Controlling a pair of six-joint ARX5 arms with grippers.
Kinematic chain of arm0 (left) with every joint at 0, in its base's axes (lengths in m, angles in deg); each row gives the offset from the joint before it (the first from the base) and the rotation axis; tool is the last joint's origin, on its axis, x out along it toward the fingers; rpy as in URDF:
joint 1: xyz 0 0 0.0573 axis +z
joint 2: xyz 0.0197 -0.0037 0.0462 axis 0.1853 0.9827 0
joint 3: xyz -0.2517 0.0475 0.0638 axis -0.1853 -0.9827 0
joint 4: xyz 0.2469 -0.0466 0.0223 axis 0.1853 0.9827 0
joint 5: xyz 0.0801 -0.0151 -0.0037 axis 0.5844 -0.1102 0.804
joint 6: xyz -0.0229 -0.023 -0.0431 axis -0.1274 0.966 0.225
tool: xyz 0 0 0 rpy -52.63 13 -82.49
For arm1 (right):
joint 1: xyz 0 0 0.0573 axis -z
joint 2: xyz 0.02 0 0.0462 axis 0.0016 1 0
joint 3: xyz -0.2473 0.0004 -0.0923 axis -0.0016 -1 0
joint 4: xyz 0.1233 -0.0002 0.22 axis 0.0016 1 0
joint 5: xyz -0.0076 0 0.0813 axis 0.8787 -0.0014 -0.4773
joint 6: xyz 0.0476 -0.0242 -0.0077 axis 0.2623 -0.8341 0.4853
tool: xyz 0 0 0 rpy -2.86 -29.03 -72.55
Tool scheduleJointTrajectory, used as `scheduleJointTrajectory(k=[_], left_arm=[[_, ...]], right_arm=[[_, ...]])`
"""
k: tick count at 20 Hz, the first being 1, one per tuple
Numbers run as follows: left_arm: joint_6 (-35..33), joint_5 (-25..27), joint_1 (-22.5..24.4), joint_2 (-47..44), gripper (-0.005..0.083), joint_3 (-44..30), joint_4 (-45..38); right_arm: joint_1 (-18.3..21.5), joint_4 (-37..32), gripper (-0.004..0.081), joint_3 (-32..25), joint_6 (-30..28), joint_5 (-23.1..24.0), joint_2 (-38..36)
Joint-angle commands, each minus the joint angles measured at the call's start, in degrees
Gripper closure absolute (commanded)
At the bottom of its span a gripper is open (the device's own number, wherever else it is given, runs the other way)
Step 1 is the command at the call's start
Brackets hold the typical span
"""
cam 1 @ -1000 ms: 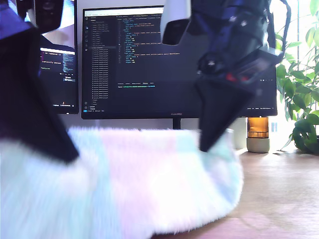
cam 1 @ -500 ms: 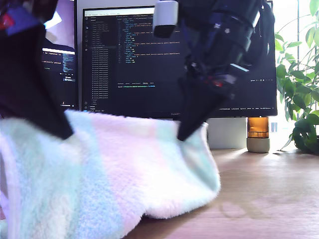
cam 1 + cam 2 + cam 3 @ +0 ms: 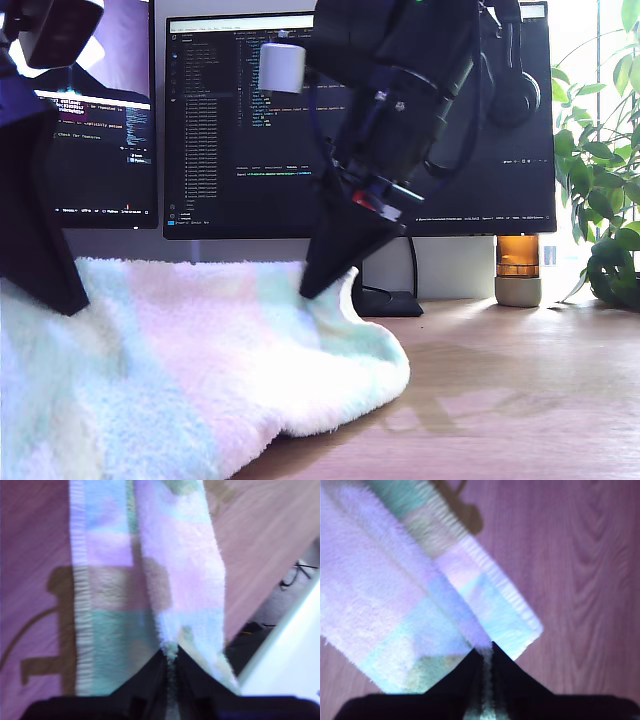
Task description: Fold the tea towel to a neat square and place it to the right
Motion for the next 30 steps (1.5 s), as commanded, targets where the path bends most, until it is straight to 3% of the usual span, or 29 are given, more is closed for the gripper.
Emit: scheduleJointTrajectory(k=[1, 8, 17, 21, 24, 30], left_arm=[[-0.5, 1.3, 0.1, 2.2, 0.0793, -0.7, -0.1], [-1.4, 5.8, 0.1, 10.4, 0.0793, -0.7, -2.8], [-2.4, 7.6, 0.2, 15.3, 0.0792, -0.7, -5.9], [-2.4, 8.0, 0.2, 15.3, 0.0779, -0.7, -6.4], [-2.4, 9.3, 0.2, 15.3, 0.0715, -0.7, -6.5], [-2.4, 9.4, 0.2, 15.3, 0.0713, -0.7, -5.8]], right_arm=[[-0.2, -0.6, 0.0782, 0.3, 0.0, 0.1, 1.6], [-0.4, -3.1, 0.0782, 0.3, 0.0, 0.2, 5.8], [-1.4, -8.5, 0.0775, 0.3, 0.3, 0.2, 7.4], [-1.4, -8.9, 0.0671, 0.3, 1.7, 0.0, 7.4], [-1.4, -11.1, 0.0570, 0.3, 3.7, 0.0, 7.4], [-1.7, -18.8, 0.0556, 0.3, 5.0, 1.5, 7.4]])
